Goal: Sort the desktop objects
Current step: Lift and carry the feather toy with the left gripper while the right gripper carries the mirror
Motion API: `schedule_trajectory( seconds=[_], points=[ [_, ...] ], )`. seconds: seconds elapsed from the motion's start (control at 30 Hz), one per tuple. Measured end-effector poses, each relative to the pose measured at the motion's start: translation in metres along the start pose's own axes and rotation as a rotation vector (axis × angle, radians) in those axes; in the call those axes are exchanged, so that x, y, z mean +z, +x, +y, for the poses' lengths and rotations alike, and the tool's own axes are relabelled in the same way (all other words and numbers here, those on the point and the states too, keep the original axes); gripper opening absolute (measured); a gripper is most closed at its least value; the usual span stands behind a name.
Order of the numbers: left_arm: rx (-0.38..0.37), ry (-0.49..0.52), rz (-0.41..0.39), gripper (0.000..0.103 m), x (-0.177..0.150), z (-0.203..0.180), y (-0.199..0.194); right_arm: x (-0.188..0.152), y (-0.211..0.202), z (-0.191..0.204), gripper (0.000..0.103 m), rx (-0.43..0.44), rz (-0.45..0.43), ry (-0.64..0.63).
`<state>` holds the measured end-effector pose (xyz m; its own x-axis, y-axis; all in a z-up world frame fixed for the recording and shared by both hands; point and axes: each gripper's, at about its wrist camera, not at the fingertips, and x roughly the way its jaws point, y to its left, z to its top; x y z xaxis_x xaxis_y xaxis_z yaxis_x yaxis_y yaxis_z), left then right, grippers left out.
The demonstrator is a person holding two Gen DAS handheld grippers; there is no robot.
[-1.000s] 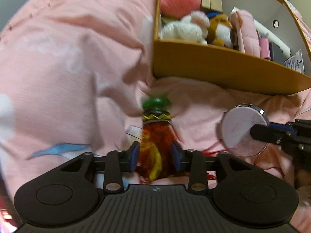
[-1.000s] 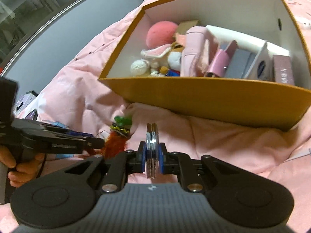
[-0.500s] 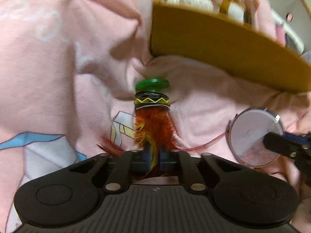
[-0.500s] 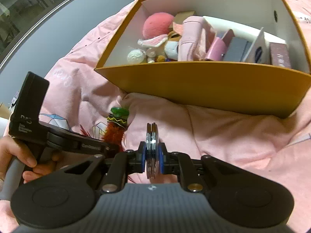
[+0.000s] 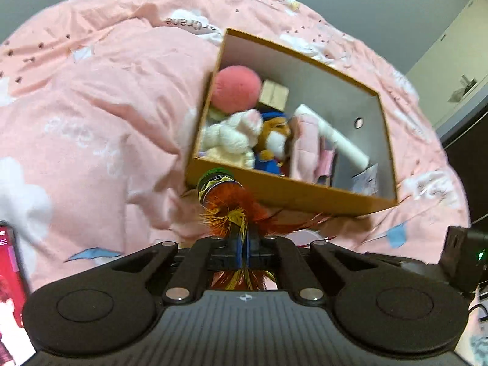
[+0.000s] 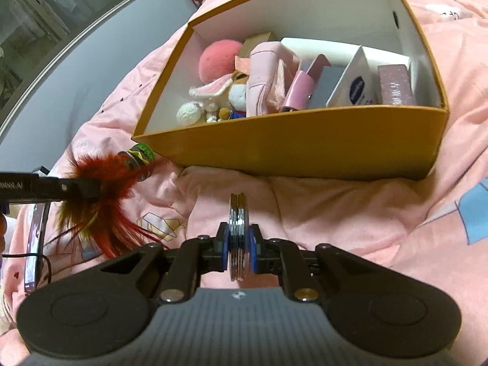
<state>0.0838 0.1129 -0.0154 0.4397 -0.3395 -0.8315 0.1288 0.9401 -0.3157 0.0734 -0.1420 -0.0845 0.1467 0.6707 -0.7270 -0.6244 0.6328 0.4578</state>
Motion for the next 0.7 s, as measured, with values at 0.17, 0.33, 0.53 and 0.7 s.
schedule_trajectory(
  seconds=[0.17, 0.33, 0.53, 0.7],
  points=[
    [-0.082, -0.037, 0.091, 0.004, 0.005, -0.004, 0.017, 0.006, -0.008, 0.006, 0.014, 0.000, -0.040, -0.050],
    [-0.061, -0.085, 0.058, 0.011, 0.003, 0.008, 0.018, -0.008, 0.003, -0.003, 0.014, 0.027, -0.025, 0.003],
    [0.004, -0.024, 0.001, 0.034, -0.006, 0.014, 0.005, -0.009, 0.001, -0.003, 0.014, 0.013, -0.042, -0.004],
    [0.069, 0.080, -0.026, 0.061, -0.022, 0.000, 0.011, -0.010, 0.003, 0.000, 0.014, -0.001, -0.037, -0.014]
  ],
)
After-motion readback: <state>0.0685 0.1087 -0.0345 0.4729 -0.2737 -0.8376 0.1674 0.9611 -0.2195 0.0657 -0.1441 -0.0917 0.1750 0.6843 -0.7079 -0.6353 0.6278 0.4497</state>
